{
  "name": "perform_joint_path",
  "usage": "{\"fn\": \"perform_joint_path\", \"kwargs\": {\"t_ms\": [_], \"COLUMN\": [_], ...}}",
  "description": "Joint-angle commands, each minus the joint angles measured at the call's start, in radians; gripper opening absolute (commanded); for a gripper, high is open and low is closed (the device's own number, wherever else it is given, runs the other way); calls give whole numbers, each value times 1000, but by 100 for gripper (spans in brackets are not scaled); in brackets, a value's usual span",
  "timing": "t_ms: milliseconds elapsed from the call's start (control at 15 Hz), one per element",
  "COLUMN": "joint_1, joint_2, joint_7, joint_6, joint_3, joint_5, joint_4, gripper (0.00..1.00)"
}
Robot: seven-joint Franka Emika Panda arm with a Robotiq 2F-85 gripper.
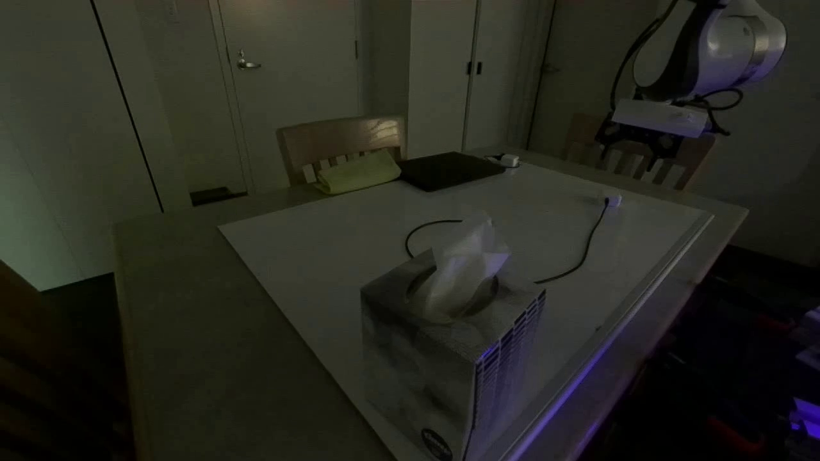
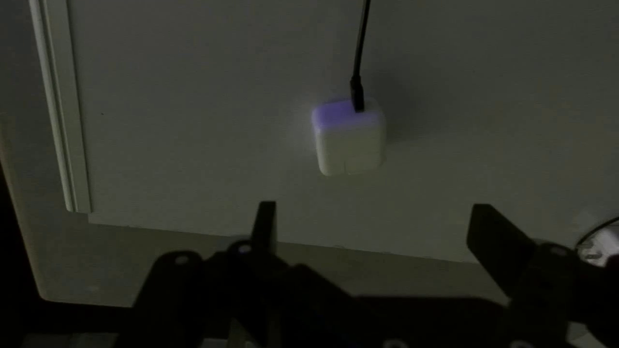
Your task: Loop the cable
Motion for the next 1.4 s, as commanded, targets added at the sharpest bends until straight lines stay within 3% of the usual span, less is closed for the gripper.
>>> {"fn": "perform_joint_path", "kwargs": {"t_ms": [0,133,733,1000,1333], "joint_1": [0,17,-53,-200,-465], "joint_2": [0,24,27,-10,11], "joint_7": [0,16,-19,-145,-244], "joint_6": [0,-17,-45,-41,59], "joint_3": [1,-11,47,180,438], "joint_5": [0,1,-1,69,90], "joint_4": [0,11,5,-16,-10], "gripper": [100,100,100,100,100]}}
